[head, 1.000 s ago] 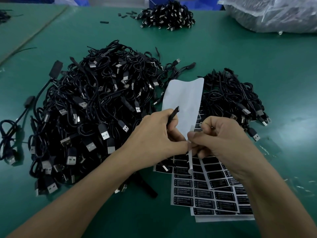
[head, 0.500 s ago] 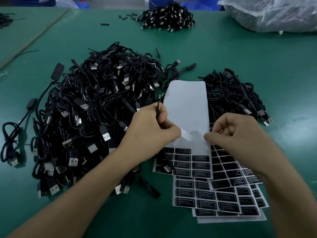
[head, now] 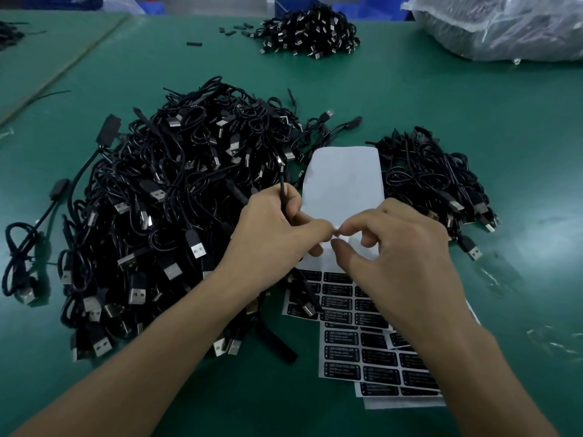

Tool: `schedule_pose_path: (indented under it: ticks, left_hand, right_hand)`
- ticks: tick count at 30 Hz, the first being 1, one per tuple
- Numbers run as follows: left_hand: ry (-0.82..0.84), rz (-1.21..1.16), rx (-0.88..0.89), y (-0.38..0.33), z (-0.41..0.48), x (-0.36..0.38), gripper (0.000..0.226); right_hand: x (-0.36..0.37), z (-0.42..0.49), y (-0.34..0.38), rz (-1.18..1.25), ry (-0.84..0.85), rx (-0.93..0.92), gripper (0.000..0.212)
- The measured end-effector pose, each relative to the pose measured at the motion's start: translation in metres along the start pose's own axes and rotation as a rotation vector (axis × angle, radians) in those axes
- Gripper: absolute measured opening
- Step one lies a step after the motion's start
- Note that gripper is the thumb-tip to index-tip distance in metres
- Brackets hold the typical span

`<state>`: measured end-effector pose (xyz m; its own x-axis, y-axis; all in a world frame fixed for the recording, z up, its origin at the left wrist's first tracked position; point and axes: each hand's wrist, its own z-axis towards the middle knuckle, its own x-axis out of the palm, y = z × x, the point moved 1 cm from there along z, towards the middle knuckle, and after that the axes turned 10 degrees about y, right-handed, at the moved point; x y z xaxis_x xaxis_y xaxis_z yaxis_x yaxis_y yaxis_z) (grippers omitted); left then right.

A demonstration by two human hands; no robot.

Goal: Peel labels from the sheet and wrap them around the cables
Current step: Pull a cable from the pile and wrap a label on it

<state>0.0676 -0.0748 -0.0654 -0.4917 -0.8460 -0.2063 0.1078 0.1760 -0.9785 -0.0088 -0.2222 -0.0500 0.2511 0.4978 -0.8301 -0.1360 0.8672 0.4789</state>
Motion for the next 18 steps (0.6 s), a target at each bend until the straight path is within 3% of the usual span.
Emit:
schedule_pose_path:
  ticks: [5, 8, 10, 15, 18]
  left_hand:
    - [0.025, -0.023, 0.012, -0.0012, -0.0005, 0.0012, 0.041]
    - [0.027, -0.117, 0.021, -0.0032, -0.0008, 0.0034, 0.038]
    - [0.046, -0.134, -0.018, -0.0049, -0.0009, 0.0023, 0.037]
    - [0.056, -0.133, -0.033, -0.0061, -0.0024, -0.0009, 0.035]
    - [0.076, -0.068, 0.020, -0.0040, -0.0028, -0.0012, 0.037]
  right_hand:
    - [0.0032, 0.0004, 0.0011, -0.030, -0.055, -0.004, 0.005]
    - [0.0016, 0.0008, -0.0029, 0.080, -0.077, 0.066, 0.012]
    - [0.0005, 0.0014, -0.0072, 0.274, -0.095, 0.163, 0.015]
    - [-0.0054, 0.0051, -0.0056, 1.025, -0.058, 0.370, 0.015]
    - [-0.0067, 0.0062, -0.0026, 1.272, 0.018, 0.441, 0.003]
